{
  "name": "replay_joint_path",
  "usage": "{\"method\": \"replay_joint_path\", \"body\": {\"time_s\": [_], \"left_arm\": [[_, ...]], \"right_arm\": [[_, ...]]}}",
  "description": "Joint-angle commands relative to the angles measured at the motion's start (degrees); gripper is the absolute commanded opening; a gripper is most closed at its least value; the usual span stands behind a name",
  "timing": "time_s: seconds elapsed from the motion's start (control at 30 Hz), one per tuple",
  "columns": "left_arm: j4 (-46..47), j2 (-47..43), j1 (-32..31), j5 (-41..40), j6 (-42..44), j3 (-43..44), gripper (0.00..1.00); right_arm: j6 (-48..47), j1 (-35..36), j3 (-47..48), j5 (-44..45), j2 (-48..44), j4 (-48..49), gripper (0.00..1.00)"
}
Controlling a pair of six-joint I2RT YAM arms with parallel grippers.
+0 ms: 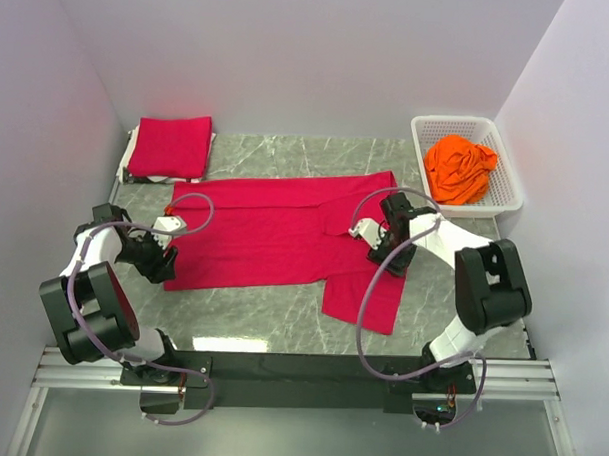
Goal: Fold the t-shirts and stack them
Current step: Fold the tshirt
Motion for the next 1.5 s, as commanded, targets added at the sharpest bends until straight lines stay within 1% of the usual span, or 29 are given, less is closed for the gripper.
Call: {"method": "replay_joint_path", "body": {"time_s": [0.0,0.13,0.3,0.43,0.6,0.73,0.8,1.07,1.17,1.23,1.33,1.37,1.4,1.43,1.47], "left_arm": [[2.78,0.23,-0.14,-1.05,1.74,0.21,0.59],[1.91,1.20,-0.06,-1.59,4.02,0.31,0.59],[0.42,1.29,-0.06,-3.43,10.17,-0.49,0.59],[-3.09,3.05,-0.06,-3.79,13.51,0.57,0.59],[-4.86,3.49,-0.14,-4.14,17.47,-0.22,0.60],[-4.07,2.53,-0.50,-5.54,18.61,-2.33,0.60],[-2.14,1.82,-0.93,-6.68,18.53,-4.00,0.60],[2.08,2.08,-1.55,-8.79,17.57,-6.72,0.60],[4.45,2.69,-1.64,-9.50,16.95,-7.78,0.60],[4.63,3.31,-1.81,-9.93,16.86,-7.87,0.58],[5.95,4.54,-1.81,-11.08,16.51,-8.31,0.50],[6.47,5.15,-1.81,-11.78,16.42,-8.48,0.48],[6.39,5.51,-1.81,-12.04,16.51,-8.40,0.41],[6.22,5.77,-1.81,-12.31,16.68,-8.40,0.37],[6.30,5.95,-1.81,-12.66,16.77,-8.40,0.33]], "right_arm": [[-0.53,0.18,0.17,0.49,2.82,-0.42,0.53],[0.52,1.06,-1.49,-1.54,1.69,-3.05,0.52],[1.76,2.99,-4.65,-3.03,-1.38,-4.73,0.52],[1.85,3.17,-4.58,-3.47,-2.53,-6.04,0.52],[1.76,2.38,-2.39,-4.35,-4.03,-6.93,0.52],[-0.17,1.50,-0.36,-5.41,-5.34,-8.86,0.53],[-0.53,1.68,-0.53,-5.06,-5.44,-8.95,0.53],[-1.85,1.77,-2.82,-2.86,-2.19,-4.56,0.55],[-2.02,1.85,-4.39,-0.67,-0.61,-1.14,0.55],[-2.28,1.94,-4.93,0.21,0.19,-0.51,0.54],[-2.11,2.03,-5.37,0.48,1.07,-0.77,0.48],[-2.11,2.12,-5.45,0.48,1.16,-0.86,0.43],[-1.85,2.29,-5.54,0.57,1.16,-1.12,0.39],[-1.76,2.29,-5.45,0.48,1.16,-1.21,0.35],[-1.67,2.38,-5.37,0.48,1.07,-1.30,0.26]]}}
